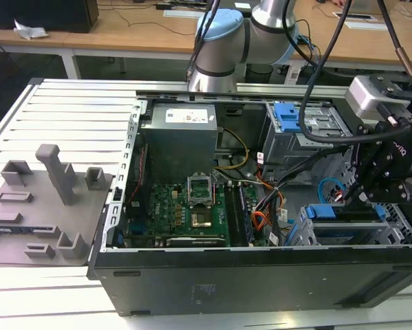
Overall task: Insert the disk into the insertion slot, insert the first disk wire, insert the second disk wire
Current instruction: 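Insert the second disk wire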
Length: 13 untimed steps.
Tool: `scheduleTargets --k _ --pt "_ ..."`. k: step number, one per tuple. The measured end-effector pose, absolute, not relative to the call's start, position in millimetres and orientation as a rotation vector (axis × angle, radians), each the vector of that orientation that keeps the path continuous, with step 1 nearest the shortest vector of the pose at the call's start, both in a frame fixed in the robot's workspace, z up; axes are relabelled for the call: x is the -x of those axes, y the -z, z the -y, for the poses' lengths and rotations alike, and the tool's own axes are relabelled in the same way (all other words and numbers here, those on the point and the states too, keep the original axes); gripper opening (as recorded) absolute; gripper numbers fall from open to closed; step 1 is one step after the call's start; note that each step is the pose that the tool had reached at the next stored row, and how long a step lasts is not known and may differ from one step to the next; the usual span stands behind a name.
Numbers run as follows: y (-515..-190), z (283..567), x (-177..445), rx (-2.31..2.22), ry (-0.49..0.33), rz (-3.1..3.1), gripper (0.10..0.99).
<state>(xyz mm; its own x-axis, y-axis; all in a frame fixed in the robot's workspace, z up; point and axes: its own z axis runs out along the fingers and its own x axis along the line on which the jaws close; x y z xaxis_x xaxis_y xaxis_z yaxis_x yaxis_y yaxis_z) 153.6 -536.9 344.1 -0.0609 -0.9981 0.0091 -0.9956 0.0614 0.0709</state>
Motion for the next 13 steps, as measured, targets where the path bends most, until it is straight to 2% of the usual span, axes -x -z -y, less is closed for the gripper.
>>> scheduleTargets --k 13 --pt "-333.9 541.3 -152.3 -2.115 0.072 2.248 0.161"
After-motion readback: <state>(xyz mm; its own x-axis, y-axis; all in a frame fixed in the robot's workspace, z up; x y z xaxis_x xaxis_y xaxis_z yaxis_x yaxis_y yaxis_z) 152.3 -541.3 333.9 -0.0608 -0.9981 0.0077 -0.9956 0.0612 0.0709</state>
